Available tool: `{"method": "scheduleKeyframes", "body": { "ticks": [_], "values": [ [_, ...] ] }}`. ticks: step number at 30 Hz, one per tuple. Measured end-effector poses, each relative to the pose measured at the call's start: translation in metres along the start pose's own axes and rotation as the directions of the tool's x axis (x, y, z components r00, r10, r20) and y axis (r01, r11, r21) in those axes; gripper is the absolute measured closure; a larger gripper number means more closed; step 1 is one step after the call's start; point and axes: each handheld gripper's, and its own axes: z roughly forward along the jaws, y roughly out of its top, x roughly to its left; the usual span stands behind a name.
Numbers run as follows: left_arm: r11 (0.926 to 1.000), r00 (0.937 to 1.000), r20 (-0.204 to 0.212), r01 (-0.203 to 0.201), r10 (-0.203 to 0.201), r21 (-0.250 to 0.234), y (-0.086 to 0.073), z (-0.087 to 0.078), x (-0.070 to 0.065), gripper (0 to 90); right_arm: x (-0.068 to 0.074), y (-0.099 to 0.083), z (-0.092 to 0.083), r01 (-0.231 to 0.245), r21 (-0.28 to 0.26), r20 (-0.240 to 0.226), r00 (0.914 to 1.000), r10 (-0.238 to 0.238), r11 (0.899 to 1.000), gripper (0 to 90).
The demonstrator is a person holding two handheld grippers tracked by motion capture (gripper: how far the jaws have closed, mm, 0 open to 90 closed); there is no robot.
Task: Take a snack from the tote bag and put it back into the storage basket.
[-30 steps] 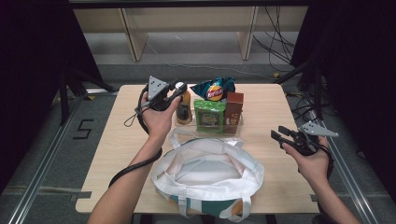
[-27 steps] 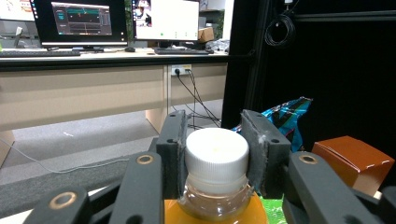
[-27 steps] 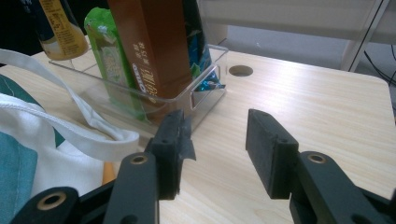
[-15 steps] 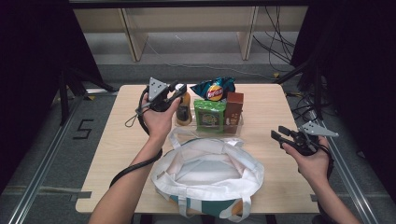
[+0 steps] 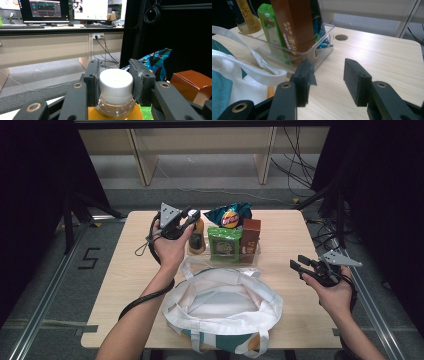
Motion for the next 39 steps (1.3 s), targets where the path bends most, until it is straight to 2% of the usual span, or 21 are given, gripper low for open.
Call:
{"method": "scheduleKeyframes", "body": {
  "ticks": [1, 2, 4, 5, 8, 9, 13, 15, 16, 20, 21, 24, 26, 28, 31, 33, 35, 36, 39],
  "values": [
    [1.0000, 1.0000, 0.002, -0.003, 0.003, 0.002, 0.000, 0.000, 0.000, 61.5, -0.001, 0.000, 0.000, 0.020, 0.007, -0.004, 0.9998, -0.020, 1.000, 57.8],
    [1.0000, 1.0000, 0.002, -0.005, 0.005, 0.003, 0.000, 0.001, 0.000, 61.5, -0.001, -0.001, 0.001, 0.023, -0.003, 0.003, 0.9997, -0.023, 1.000, 57.8],
    [1.0000, 1.0000, -0.001, -0.004, 0.004, 0.006, 0.000, 0.001, 0.000, 61.5, -0.002, 0.000, 0.000, 0.031, 0.015, -0.009, 0.9995, -0.031, 0.999, 57.9],
    [1.0000, 1.0000, -0.002, -0.007, 0.007, 0.007, 0.000, 0.002, 0.000, 61.5, 0.000, 0.000, 0.001, 0.005, 0.003, 0.001, 1.0000, -0.005, 1.000, 57.8],
    [1.0000, 1.0000, -0.004, -0.004, 0.004, 0.008, -0.001, 0.003, 0.001, 61.5, -0.001, 0.000, 0.000, 0.013, 0.016, -0.011, 0.9999, -0.013, 1.000, 57.8],
    [1.0000, 1.0000, -0.004, -0.002, 0.002, 0.009, -0.002, 0.003, 0.001, 61.5, 0.000, 0.000, 0.001, 0.002, 0.004, -0.002, 1.0000, -0.002, 1.000, 57.8],
    [0.9999, 1.0000, -0.009, 0.000, 0.001, 0.012, -0.005, 0.004, 0.002, 61.5, -0.001, 0.000, 0.001, 0.016, 0.000, 0.001, 0.9999, -0.016, 1.000, 57.8],
    [0.9999, 0.9999, -0.011, 0.004, -0.004, 0.014, -0.006, 0.005, 0.002, 61.5, 0.000, 0.000, -0.001, 0.006, 0.025, -0.015, 0.9999, -0.006, 1.000, 57.8],
    [0.9999, 0.9999, -0.011, 0.005, -0.005, 0.016, -0.007, 0.005, 0.003, 61.5, -0.001, 0.000, 0.000, 0.007, 0.016, -0.023, 0.9997, -0.007, 1.000, 57.8],
    [0.9998, 0.9999, -0.012, 0.004, -0.004, 0.021, -0.009, 0.005, 0.003, 61.5, -0.002, 0.000, 0.000, 0.028, 0.013, -0.010, 0.9996, -0.028, 1.000, 57.8],
    [0.9998, 0.9999, -0.012, 0.006, -0.006, 0.021, -0.009, 0.005, 0.003, 61.5, 0.000, 0.000, 0.000, 0.002, 0.013, -0.007, 1.0000, -0.002, 1.000, 57.8],
    [0.9997, 0.9999, -0.013, 0.005, -0.004, 0.025, -0.010, 0.006, 0.004, 61.5, 0.000, 0.000, 0.000, 0.007, 0.017, -0.022, 0.9997, -0.007, 1.000, 57.8],
    [0.9997, 0.9999, -0.013, 0.005, -0.004, 0.025, -0.011, 0.006, 0.004, 61.5, -0.002, 0.000, 0.001, 0.026, 0.010, -0.023, 0.9994, -0.026, 1.000, 57.8],
    [0.9997, 0.9999, -0.013, 0.006, -0.006, 0.026, -0.012, 0.006, 0.004, 61.5, 0.000, 0.000, 0.000, 0.005, 0.018, -0.021, 0.9998, -0.005, 1.000, 57.7],
    [0.9996, 0.9999, -0.015, 0.007, -0.007, 0.029, -0.013, 0.006, 0.004, 61.6, -0.001, 0.000, 0.000, 0.009, 0.019, -0.021, 0.9997, -0.009, 1.000, 57.7],
    [0.9995, 0.9998, -0.016, 0.007, -0.006, 0.031, -0.014, 0.006, 0.005, 61.7, -0.002, -0.001, 0.000, 0.029, 0.027, -0.025, 0.9993, -0.028, 0.999, 57.7],
    [0.9994, 0.9999, -0.016, 0.006, -0.005, 0.034, -0.015, 0.007, 0.005, 61.7, 0.000, -0.001, 0.000, 0.007, 0.023, -0.023, 0.9997, -0.007, 1.000, 57.7],
    [0.9994, 0.9999, -0.016, 0.007, -0.006, 0.034, -0.015, 0.007, 0.005, 61.8, -0.002, -0.001, 0.000, 0.029, 0.025, -0.023, 0.9993, -0.029, 0.999, 57.7],
    [0.9993, 0.9999, -0.016, 0.005, -0.004, 0.036, -0.016, 0.008, 0.006, 61.8, -0.001, 0.000, 0.000, 0.007, 0.018, -0.023, 0.9997, -0.007, 1.000, 57.7]
  ]
}}
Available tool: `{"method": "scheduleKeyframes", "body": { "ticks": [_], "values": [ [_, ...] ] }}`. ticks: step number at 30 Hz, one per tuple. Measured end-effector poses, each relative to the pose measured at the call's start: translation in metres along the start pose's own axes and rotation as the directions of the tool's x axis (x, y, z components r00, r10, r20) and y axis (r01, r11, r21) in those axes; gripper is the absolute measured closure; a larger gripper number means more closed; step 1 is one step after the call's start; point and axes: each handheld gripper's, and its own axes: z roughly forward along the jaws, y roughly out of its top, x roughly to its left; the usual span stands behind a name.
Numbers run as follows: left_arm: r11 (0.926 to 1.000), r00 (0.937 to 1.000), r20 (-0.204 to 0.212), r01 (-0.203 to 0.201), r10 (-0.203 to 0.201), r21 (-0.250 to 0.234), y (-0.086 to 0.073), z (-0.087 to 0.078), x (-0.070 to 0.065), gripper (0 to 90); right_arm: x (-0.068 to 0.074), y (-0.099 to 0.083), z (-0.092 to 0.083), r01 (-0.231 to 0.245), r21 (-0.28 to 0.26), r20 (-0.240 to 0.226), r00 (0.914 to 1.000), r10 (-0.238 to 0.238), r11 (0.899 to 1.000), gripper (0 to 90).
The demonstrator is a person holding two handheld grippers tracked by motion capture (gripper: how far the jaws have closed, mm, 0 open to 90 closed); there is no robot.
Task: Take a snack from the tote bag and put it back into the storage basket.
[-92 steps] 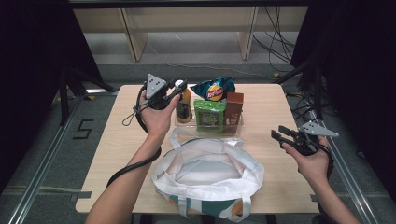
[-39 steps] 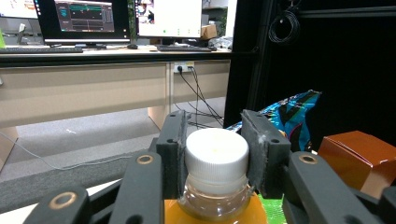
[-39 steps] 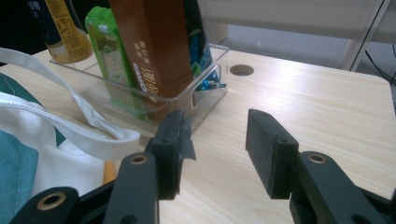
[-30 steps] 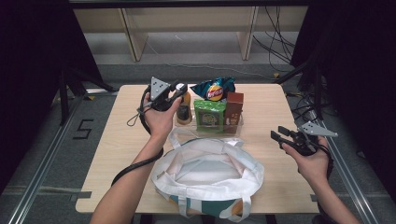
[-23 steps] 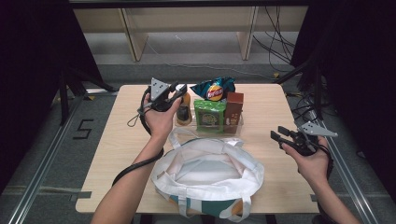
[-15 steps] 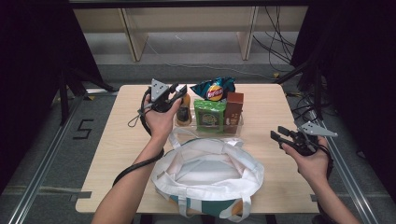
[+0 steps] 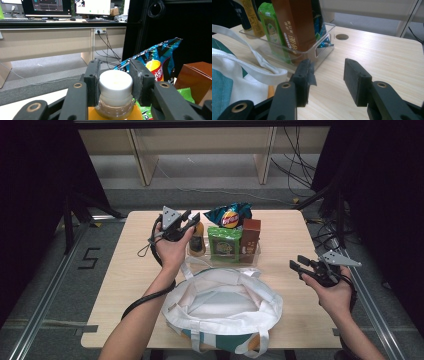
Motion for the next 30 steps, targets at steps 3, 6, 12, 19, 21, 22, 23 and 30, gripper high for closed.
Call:
{"method": "scheduleKeyframes", "body": {
  "ticks": [3, 6, 12, 19, 21, 22, 23, 30],
  "values": [
    [1.0000, 1.0000, -0.002, 0.005, -0.005, 0.002, -0.001, 0.000, 0.000, 61.8, -0.001, 0.000, 0.000, 0.019, 0.008, -0.001, 0.9998, -0.019, 1.000, 57.7],
    [1.0000, 1.0000, -0.003, 0.004, -0.004, 0.006, -0.002, 0.000, 0.001, 61.9, -0.001, 0.000, 0.000, 0.015, 0.006, -0.001, 0.9999, -0.015, 1.000, 57.7],
    [1.0000, 1.0000, -0.005, 0.007, -0.007, 0.006, -0.003, 0.000, 0.001, 61.9, 0.000, 0.000, 0.001, 0.006, 0.000, 0.001, 1.0000, -0.006, 1.000, 57.7],
    [0.9999, 1.0000, -0.005, 0.004, -0.004, 0.011, -0.006, 0.002, 0.001, 61.9, 0.000, 0.000, 0.001, 0.017, 0.006, 0.009, 0.9998, -0.017, 1.000, 57.7],
    [0.9999, 1.0000, -0.005, 0.005, -0.005, 0.013, -0.007, 0.002, 0.001, 61.9, 0.000, 0.000, 0.001, 0.018, 0.006, 0.009, 0.9998, -0.018, 1.000, 57.7],
    [0.9999, 1.0000, -0.005, 0.004, -0.004, 0.017, -0.008, 0.002, 0.001, 61.9, 0.000, 0.000, 0.001, 0.015, 0.009, 0.008, 0.9998, -0.015, 1.000, 57.7],
    [0.9998, 0.9999, -0.007, 0.008, -0.008, 0.019, -0.008, 0.002, 0.001, 61.9, 0.000, -0.001, 0.001, 0.010, 0.003, 0.014, 0.9999, -0.010, 1.000, 57.6],
    [0.9996, 1.0000, -0.008, 0.005, -0.005, 0.029, -0.012, 0.003, 0.002, 61.9, 0.000, -0.001, 0.003, 0.016, -0.011, 0.017, 0.9997, -0.015, 1.000, 57.6]
  ]
}}
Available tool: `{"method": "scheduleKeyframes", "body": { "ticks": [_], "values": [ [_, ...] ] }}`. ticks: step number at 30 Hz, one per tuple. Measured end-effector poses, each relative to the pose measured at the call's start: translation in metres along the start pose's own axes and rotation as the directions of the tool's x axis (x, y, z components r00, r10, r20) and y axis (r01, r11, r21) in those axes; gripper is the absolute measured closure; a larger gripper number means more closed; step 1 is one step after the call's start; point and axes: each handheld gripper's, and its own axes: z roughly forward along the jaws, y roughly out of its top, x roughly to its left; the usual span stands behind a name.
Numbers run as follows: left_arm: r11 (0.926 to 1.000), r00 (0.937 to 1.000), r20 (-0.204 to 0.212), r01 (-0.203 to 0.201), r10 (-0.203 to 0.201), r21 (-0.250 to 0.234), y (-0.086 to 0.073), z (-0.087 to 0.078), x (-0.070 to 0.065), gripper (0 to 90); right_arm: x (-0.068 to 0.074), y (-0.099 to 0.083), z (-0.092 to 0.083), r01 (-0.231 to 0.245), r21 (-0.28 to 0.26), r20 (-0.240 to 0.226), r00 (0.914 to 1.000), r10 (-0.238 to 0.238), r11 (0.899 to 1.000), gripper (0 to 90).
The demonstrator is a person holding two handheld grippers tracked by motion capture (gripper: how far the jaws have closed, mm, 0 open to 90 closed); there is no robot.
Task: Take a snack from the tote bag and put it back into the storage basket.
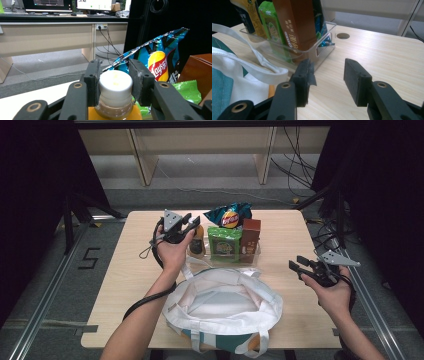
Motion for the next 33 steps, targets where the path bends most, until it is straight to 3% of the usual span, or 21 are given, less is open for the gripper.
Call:
{"method": "scheduleKeyframes", "body": {
  "ticks": [1, 6, 10, 12, 18, 23, 28, 33],
  "values": [
    [1.0000, 1.0000, -0.001, 0.005, -0.005, 0.002, 0.000, 0.000, 0.000, 61.9, 0.002, 0.000, -0.001, -0.031, 0.010, -0.002, 0.9995, 0.031, 0.999, 57.6],
    [1.0000, 1.0000, -0.002, -0.001, 0.001, 0.006, -0.001, 0.001, 0.001, 61.9, 0.001, 0.001, -0.002, -0.024, 0.031, -0.013, 0.9996, 0.025, 0.999, 57.6],
    [1.0000, 1.0000, -0.003, 0.004, -0.003, 0.007, -0.003, 0.002, 0.001, 61.9, 0.002, 0.000, -0.001, -0.029, 0.009, -0.001, 0.9996, 0.029, 1.000, 57.6],
    [0.9999, 1.0000, -0.005, 0.007, -0.006, 0.008, -0.004, 0.002, 0.001, 61.9, 0.000, 0.000, 0.000, 0.001, -0.001, 0.002, 1.0000, -0.001, 1.000, 57.6],
    [0.9998, 1.0000, -0.006, 0.007, -0.007, 0.018, -0.007, 0.003, 0.001, 61.9, -0.001, 0.001, -0.001, 0.005, 0.004, -0.005, 1.0000, -0.005, 1.000, 57.6],
    [0.9998, 1.0000, -0.006, 0.007, -0.007, 0.021, -0.009, 0.004, 0.002, 61.9, 0.002, 0.000, -0.001, -0.031, 0.011, -0.002, 0.9995, 0.031, 0.999, 57.6],
    [0.9996, 0.9999, -0.009, 0.012, -0.012, 0.024, -0.010, 0.005, 0.001, 61.9, -0.001, 0.000, 0.000, 0.004, -0.003, -0.001, 1.0000, -0.004, 1.000, 57.6],
    [0.9995, 0.9999, -0.011, 0.012, -0.011, 0.030, -0.012, 0.005, 0.001, 61.9, 0.000, 0.000, 0.000, -0.001, 0.000, -0.001, 1.0000, 0.001, 1.000, 57.6]
  ]
}}
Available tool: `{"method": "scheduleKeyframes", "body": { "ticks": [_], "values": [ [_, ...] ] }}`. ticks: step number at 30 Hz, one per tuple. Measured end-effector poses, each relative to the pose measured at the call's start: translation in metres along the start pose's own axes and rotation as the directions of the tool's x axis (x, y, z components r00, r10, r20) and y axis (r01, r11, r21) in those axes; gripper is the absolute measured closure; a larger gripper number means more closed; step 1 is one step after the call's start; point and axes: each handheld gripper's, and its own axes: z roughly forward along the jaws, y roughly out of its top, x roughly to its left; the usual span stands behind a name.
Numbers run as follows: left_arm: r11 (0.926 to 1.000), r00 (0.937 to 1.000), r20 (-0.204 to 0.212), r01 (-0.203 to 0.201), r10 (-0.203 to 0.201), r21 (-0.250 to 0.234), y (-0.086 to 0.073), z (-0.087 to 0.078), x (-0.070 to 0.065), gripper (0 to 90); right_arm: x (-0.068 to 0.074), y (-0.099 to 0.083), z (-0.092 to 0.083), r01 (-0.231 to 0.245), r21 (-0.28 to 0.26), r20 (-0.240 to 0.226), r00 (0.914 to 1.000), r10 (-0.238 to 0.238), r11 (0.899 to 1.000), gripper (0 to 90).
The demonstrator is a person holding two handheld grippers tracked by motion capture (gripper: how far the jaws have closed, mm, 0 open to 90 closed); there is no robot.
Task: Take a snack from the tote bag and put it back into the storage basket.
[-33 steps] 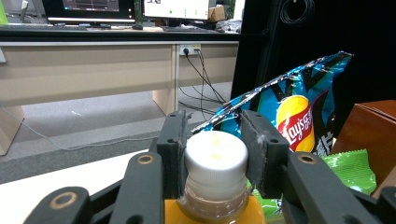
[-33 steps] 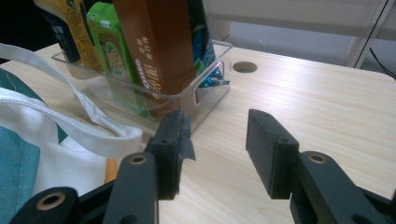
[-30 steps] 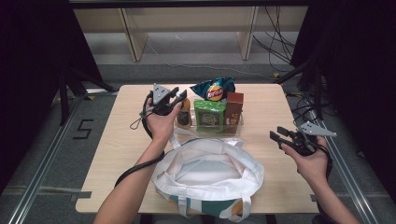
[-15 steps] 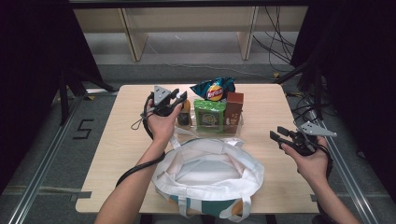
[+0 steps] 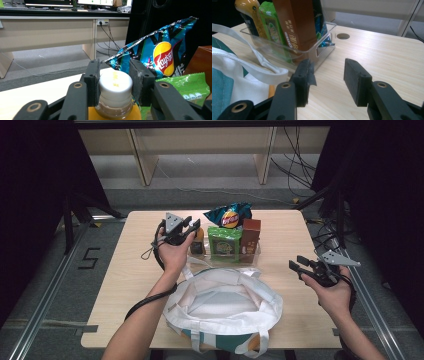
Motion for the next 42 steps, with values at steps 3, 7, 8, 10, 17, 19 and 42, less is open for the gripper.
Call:
{"method": "scheduleKeyframes", "body": {
  "ticks": [3, 7, 8, 10, 17, 19, 42],
  "values": [
    [1.0000, 1.0000, -0.001, -0.008, 0.008, 0.002, -0.0008, 0.0004, 0.0010, 61.9, 0.0008, -0.0001, -0.0003, -0.013, 0.005, 0.000, 0.9999, 0.013, 1.000, 57.6],
    [1.0000, 1.0000, 0.000, -0.003, 0.003, 0.005, -0.0020, 0.0010, 0.0008, 61.9, 0.0008, 0.0001, -0.0005, -0.014, 0.009, -0.005, 0.9999, 0.014, 1.000, 57.6],
    [1.0000, 1.0000, 0.001, -0.007, 0.007, 0.006, -0.0022, 0.0011, 0.0010, 61.9, 0.0016, 0.0001, -0.0003, -0.022, 0.008, -0.003, 0.9998, 0.022, 1.000, 57.6],
    [0.9999, 1.0000, 0.002, -0.002, 0.002, 0.011, -0.0030, 0.0012, 0.0002, 61.9, 0.0015, 0.0000, -0.0002, -0.019, 0.007, -0.001, 0.9998, 0.019, 1.000, 57.6],
    [0.9998, 1.0000, 0.002, -0.006, 0.006, 0.021, -0.0056, 0.0025, 0.0005, 61.9, 0.0000, -0.0001, -0.0001, -0.001, 0.000, 0.001, 1.0000, 0.001, 1.000, 57.6],
    [0.9996, 1.0000, 0.002, -0.008, 0.008, 0.027, -0.0063, 0.0029, 0.0002, 61.9, 0.0012, 0.0000, -0.0002, -0.017, 0.004, -0.001, 0.9998, 0.017, 1.000, 57.6],
    [0.9994, 0.9999, 0.002, -0.014, 0.014, 0.033, -0.0090, 0.0058, 0.0005, 61.8, -0.0001, 0.0002, -0.0006, 0.001, 0.006, -0.005, 1.0000, -0.001, 1.000, 57.5]
  ]
}}
